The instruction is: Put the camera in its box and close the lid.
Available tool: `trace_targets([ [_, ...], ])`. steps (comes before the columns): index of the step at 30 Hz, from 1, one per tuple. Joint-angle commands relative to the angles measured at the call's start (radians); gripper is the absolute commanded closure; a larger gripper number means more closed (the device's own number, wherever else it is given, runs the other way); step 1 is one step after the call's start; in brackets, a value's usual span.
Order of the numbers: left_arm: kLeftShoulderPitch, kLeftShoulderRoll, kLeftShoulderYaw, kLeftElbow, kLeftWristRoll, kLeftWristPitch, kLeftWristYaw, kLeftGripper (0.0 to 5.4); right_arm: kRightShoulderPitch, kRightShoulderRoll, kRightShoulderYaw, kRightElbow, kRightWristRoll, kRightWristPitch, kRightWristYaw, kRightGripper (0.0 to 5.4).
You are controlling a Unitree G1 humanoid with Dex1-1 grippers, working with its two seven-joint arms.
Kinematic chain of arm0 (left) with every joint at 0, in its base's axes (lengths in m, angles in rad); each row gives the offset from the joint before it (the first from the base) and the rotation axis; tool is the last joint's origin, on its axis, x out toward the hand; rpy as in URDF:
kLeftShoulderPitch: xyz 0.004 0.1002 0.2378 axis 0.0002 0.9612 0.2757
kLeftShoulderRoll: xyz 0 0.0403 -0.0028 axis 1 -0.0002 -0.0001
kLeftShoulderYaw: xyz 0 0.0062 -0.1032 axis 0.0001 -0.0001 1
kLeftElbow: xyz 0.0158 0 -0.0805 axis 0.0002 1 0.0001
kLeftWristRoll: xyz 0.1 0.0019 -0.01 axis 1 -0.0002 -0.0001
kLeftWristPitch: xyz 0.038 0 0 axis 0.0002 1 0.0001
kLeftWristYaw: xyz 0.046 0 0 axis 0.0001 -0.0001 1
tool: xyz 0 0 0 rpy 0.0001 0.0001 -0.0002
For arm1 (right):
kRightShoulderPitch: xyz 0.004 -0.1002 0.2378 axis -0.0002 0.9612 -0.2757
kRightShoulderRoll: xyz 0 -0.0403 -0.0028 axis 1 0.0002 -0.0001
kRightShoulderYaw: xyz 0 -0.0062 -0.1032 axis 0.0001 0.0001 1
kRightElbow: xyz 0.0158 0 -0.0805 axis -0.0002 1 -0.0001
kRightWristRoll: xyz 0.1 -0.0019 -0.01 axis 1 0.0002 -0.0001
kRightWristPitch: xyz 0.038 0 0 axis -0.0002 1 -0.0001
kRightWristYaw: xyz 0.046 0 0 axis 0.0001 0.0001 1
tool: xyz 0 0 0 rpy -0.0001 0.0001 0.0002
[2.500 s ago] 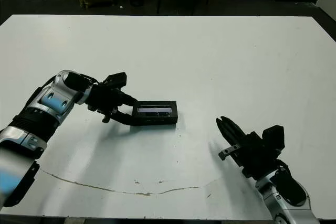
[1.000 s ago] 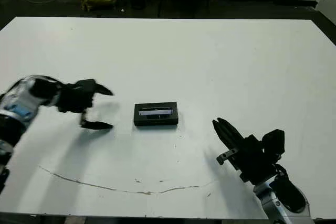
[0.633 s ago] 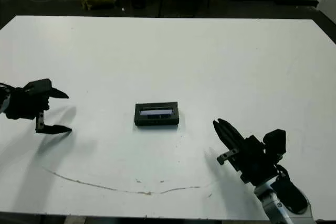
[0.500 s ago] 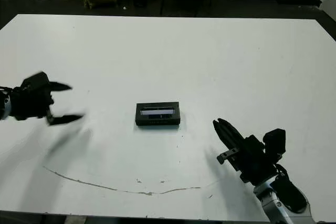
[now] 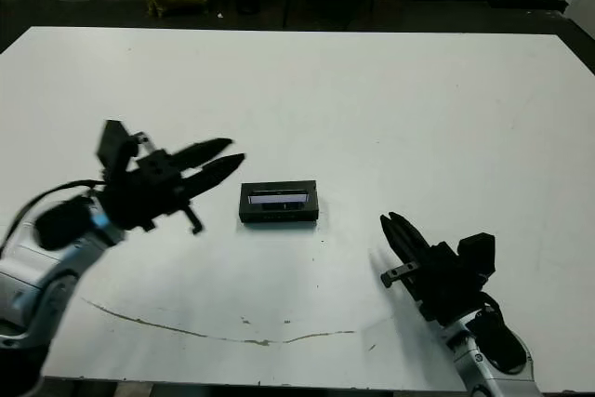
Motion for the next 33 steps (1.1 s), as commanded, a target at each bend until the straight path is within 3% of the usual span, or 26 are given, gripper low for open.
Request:
trace_targets([
  [1, 0.047, -0.095, -0.049, -0.019, 0.073, 0.058, 0.175, 5.37, 0.011, 0.007, 0.009, -0.015, -0.020, 0.032, -0.038, 5.40],
  [5, 0.102, -0.202, -0.122, -0.021, 0.171, 0.088, 0.359, 5.37, 0.015, 0.010, 0.016, -0.031, -0.014, 0.056, -0.055, 5.40],
  [13, 0.119, -0.269, -0.203, 0.117, 0.273, 0.024, 0.428, 5.37, 0.006, 0.007, 0.011, -0.030, 0.028, 0.074, -0.036, 5.40],
  [27, 0.126, -0.320, -0.208, 0.340, 0.293, -0.017, 0.415, 5.37, 0.006, -0.002, 0.004, -0.015, 0.036, 0.061, -0.009, 5.40],
  [33, 0.115, -0.327, -0.189, 0.386, 0.306, 0.052, 0.421, 5.37, 0.011, -0.007, 0.004, -0.014, 0.013, 0.041, -0.004, 5.40],
])
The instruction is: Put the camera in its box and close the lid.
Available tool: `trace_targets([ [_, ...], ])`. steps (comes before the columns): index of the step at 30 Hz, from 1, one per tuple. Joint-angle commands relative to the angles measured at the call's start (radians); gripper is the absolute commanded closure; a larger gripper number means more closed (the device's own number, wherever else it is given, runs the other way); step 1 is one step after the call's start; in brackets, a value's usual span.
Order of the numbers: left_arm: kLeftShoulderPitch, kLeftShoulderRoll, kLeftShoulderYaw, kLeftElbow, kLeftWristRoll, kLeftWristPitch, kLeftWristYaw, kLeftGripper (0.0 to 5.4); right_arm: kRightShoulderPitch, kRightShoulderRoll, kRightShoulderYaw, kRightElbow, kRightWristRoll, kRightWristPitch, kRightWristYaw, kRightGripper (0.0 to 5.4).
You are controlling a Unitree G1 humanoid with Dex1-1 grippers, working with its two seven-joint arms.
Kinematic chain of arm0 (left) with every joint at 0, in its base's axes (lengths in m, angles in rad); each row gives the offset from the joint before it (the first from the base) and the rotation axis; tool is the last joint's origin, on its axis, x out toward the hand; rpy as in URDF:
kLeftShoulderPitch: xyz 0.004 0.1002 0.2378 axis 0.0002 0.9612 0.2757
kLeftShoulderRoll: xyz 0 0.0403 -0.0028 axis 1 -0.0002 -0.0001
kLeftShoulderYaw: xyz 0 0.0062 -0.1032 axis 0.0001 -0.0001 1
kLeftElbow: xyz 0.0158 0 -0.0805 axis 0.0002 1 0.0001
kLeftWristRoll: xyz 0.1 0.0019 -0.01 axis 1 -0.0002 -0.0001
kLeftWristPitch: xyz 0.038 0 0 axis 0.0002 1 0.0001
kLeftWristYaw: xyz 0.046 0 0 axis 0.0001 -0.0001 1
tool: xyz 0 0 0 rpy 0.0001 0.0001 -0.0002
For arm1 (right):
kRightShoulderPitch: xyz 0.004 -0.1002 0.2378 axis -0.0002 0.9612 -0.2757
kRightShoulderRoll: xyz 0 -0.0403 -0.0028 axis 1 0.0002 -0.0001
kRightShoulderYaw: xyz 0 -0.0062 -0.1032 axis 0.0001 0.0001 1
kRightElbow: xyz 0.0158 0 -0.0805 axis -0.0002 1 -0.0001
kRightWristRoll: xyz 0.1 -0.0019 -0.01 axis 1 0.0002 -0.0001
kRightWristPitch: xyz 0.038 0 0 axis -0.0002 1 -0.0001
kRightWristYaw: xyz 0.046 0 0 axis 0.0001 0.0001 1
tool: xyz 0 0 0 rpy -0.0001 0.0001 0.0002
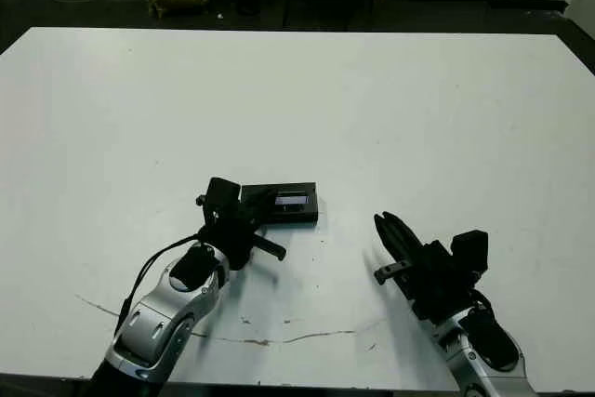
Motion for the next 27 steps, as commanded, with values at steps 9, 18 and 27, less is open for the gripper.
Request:
trace_targets([
  [9, 0.001, 0.034, 0.025, 0.100, 0.038, 0.101, -0.013, 5.37, 0.011, -0.008, -0.012, 0.017, -0.004, -0.017, 0.022, 5.40],
  [18, 0.024, 0.036, 0.046, 0.051, 0.031, 0.072, -0.028, 5.37, 0.023, -0.013, -0.013, 0.009, -0.008, -0.023, 0.027, 5.40],
  [27, 0.116, 0.079, 0.166, -0.219, -0.053, -0.056, -0.092, 5.37, 0.040, 0.004, -0.021, -0.041, 0.024, -0.007, 0.006, 5.40],
])
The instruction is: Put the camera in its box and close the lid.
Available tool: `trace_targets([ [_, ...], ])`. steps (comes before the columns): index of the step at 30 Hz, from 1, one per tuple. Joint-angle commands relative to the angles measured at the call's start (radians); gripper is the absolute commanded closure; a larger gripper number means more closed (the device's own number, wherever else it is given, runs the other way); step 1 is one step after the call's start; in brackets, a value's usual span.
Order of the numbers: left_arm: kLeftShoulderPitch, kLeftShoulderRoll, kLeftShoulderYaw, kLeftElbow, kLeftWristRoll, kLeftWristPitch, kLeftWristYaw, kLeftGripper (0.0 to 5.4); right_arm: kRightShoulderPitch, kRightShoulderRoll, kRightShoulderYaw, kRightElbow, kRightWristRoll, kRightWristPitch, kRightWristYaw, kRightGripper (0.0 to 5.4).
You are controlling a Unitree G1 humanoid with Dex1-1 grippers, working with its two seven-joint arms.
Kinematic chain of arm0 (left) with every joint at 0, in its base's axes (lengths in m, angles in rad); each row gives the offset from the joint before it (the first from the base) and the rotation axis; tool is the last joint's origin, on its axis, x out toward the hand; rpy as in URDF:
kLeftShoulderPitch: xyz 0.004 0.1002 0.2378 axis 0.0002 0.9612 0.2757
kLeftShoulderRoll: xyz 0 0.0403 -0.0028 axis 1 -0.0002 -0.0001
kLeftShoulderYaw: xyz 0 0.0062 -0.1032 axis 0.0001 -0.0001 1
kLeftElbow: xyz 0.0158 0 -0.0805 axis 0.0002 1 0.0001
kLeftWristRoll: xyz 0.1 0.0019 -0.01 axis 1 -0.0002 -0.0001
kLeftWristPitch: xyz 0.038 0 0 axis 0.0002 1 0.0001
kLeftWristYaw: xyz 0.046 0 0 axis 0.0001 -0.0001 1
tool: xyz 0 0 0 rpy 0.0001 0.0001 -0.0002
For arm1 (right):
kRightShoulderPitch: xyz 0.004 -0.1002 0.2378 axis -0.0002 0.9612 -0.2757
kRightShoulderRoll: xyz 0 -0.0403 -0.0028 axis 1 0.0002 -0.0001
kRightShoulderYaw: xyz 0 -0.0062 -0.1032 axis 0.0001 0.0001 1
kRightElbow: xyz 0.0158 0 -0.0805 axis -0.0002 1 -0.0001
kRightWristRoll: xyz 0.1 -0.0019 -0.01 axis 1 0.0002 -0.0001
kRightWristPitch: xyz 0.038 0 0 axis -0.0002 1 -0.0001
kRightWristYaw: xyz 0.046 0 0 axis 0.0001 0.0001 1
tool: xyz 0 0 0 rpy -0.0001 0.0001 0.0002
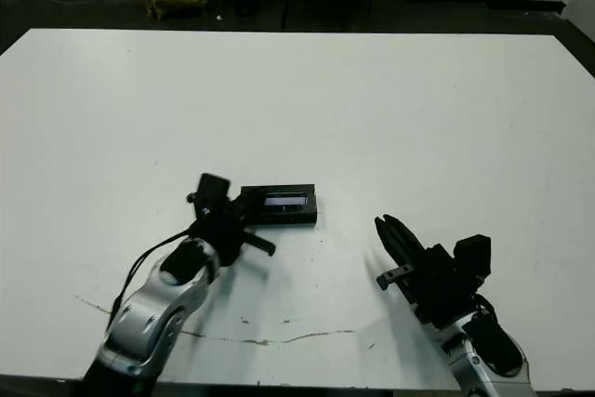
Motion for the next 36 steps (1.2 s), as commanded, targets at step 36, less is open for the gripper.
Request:
trace_targets([
  [36, 0.248, 0.008, 0.306, 0.189, -0.068, -0.844, -0.005, 5.37, 0.015, 0.175, 0.126, -0.103, -0.367, -0.044, -0.396, 5.40],
])
